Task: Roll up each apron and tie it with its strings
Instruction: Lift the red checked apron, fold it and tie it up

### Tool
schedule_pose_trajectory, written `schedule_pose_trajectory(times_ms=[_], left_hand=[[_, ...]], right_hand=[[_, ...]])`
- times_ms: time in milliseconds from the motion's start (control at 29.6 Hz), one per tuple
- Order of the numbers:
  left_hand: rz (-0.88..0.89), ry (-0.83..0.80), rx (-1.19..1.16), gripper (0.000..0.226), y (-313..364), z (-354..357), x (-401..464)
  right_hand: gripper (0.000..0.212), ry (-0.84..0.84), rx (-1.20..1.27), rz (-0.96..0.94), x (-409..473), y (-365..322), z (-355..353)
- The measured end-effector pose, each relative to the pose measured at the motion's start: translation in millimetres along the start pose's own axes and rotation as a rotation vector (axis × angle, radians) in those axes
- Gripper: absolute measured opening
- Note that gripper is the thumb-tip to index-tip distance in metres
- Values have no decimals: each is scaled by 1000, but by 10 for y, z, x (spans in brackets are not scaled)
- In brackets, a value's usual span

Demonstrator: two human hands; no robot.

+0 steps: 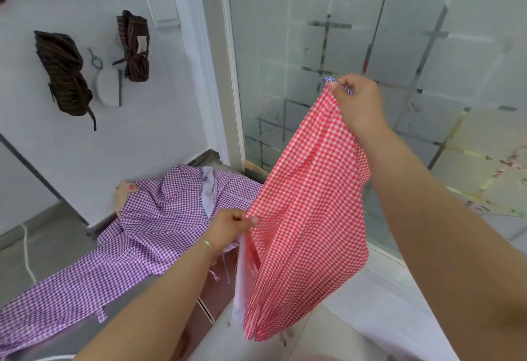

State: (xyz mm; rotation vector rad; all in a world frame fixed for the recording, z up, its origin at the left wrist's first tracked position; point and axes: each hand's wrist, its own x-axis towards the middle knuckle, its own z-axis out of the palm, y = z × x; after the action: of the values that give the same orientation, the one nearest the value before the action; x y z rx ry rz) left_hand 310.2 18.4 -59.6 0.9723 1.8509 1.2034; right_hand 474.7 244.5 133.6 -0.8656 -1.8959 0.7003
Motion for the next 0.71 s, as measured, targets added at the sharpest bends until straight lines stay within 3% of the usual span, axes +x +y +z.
schedule_pose_trajectory(times_ms=[169, 304, 372, 473, 541, 710], left_hand=[[-112, 19, -422, 23, -126, -164, -49], [-66, 99, -555, 19, -83, -246, -37], [-56, 107, -416, 16, -49, -306, -20], [-52, 61, 19, 16, -10, -378, 13], [-84, 48, 34, 20, -15, -412, 20], [-182, -87, -523, 29, -185, -455, -14]], right_hand=[[18, 23, 17, 111, -14, 177, -11], [19, 52, 46, 192, -46, 298, 24], [20, 55, 80, 233, -56, 338, 32], [24, 22, 146, 300, -65, 341, 45], [25, 14, 203, 351, -68, 310, 59], [15, -30, 308, 581, -19, 363, 42]])
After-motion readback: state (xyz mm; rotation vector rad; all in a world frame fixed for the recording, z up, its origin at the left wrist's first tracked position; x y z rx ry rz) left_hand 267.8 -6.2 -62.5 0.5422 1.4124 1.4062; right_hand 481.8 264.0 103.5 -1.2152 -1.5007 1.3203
